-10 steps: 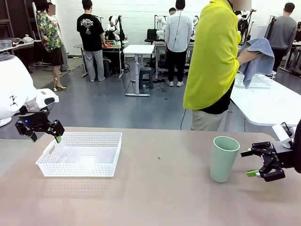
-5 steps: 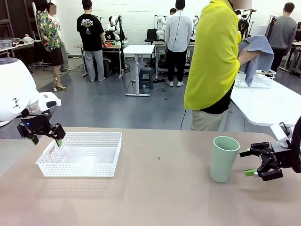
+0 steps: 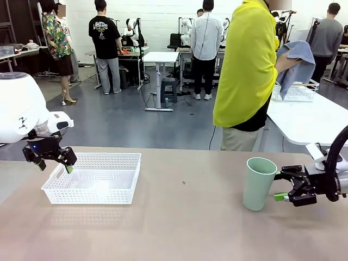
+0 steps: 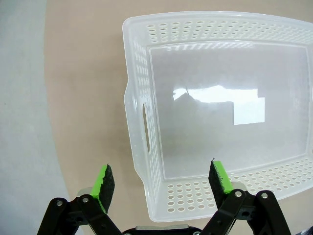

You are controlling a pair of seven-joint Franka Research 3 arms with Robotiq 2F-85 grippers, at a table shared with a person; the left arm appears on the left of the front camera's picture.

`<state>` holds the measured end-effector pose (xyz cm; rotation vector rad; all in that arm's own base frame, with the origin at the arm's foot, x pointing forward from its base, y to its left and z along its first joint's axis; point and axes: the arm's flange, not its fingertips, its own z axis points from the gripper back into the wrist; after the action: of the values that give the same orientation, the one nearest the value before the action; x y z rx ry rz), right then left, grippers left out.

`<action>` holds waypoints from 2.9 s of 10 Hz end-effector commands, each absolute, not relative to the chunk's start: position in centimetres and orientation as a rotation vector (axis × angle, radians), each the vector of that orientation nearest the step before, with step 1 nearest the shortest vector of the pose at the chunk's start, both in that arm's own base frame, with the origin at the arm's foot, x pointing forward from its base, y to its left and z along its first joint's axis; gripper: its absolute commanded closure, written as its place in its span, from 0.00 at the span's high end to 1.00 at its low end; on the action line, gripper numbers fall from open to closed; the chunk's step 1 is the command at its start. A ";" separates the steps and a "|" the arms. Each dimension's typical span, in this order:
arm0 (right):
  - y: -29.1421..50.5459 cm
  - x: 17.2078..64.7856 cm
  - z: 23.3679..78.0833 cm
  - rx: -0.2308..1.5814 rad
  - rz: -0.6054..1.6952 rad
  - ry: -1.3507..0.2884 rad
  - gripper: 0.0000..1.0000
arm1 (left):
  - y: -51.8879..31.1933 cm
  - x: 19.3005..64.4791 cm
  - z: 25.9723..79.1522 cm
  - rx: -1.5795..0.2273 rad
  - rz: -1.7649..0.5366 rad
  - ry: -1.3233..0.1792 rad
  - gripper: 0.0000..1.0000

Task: Clean and organize the cups into the basket.
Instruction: Pick up the Organizing basket and move it to the center of the table, then pick up the Reusable plastic cup from the right side of the table and place it inside the Organizing basket.

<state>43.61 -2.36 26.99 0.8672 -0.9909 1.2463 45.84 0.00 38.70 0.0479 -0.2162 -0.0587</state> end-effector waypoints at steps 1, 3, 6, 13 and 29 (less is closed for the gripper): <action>-1.2 44.6 26.2 0.908 1.250 -1.030 1.00 | 0.4 46.2 38.8 0.068 -0.066 -0.227 1.00; 0.0 45.1 25.6 0.917 1.253 -1.029 1.00 | 0.4 46.1 38.8 0.067 -0.067 -0.227 1.00; 1.3 46.5 24.2 0.906 1.285 -1.041 1.00 | 0.1 45.0 38.5 0.090 -0.144 -0.277 1.00; 3.4 48.6 21.8 0.940 1.312 -1.037 1.00 | 2.2 47.7 35.9 0.038 -0.078 -0.141 1.00; 2.5 47.8 22.8 0.896 1.334 -1.039 0.00 | 3.8 48.9 34.8 -0.017 0.075 -0.115 0.00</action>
<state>48.47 2.70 22.44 0.9431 -1.0150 1.3263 48.66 3.87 34.68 -0.0342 -0.1067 0.0521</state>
